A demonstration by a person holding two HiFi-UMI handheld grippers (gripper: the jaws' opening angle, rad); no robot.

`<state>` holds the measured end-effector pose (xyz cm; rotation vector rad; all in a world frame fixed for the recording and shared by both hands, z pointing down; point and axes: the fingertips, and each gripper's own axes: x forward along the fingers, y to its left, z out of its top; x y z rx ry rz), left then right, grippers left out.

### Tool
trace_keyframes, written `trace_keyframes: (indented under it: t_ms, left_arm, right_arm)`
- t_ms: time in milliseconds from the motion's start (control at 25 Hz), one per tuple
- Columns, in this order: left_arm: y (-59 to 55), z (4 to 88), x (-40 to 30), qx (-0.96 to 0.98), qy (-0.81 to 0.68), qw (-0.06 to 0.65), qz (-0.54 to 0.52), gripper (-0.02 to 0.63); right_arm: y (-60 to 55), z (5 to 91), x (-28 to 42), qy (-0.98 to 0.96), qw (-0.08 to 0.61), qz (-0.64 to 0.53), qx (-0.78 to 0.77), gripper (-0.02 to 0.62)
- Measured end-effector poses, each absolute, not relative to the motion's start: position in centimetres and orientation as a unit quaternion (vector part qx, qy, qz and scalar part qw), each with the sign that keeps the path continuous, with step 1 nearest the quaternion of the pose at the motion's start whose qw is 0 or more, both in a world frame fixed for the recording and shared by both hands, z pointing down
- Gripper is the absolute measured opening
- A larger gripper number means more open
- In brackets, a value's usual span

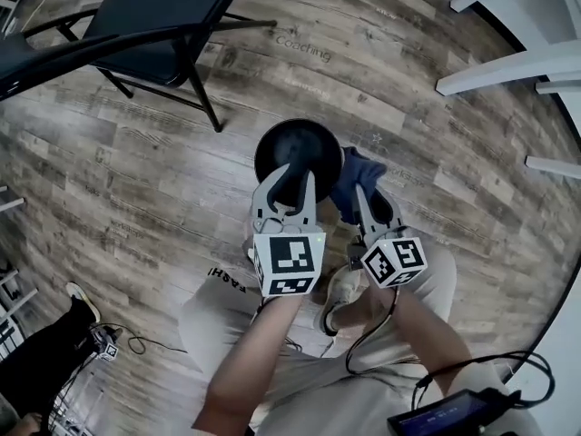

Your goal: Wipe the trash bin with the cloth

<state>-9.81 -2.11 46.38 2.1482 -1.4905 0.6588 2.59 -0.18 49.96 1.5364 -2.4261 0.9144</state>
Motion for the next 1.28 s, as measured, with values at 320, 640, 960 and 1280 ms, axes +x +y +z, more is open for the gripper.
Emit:
trace_keyframes:
  t_ms: [320, 640, 960, 1280]
  left_arm:
    - [-0.1, 38.1, -7.6, 0.805, -0.515, 0.160, 0.247, 0.106]
    - [5.5, 20.7, -6.6, 0.821, -0.485, 0.208, 0.221, 0.106]
    - [8.1, 4.4, -7.5, 0.828, -0.472, 0.234, 0.195, 0.106]
    - [11.1, -6.7, -7.9, 0.853, -0.441, 0.208, 0.185, 0.106]
  right_arm:
    - [-0.2, 35.3, 1.8, -0.818, 0.082, 0.281, 0.495, 0.069]
    - [2.4, 16.6, 0.5, -0.837, 0.095, 0.263, 0.470, 0.069]
    - [5.4, 1.1, 0.1, -0.845, 0.104, 0.250, 0.461, 0.069]
    - [8.6, -10.5, -1.0, -0.858, 0.082, 0.226, 0.454, 0.069]
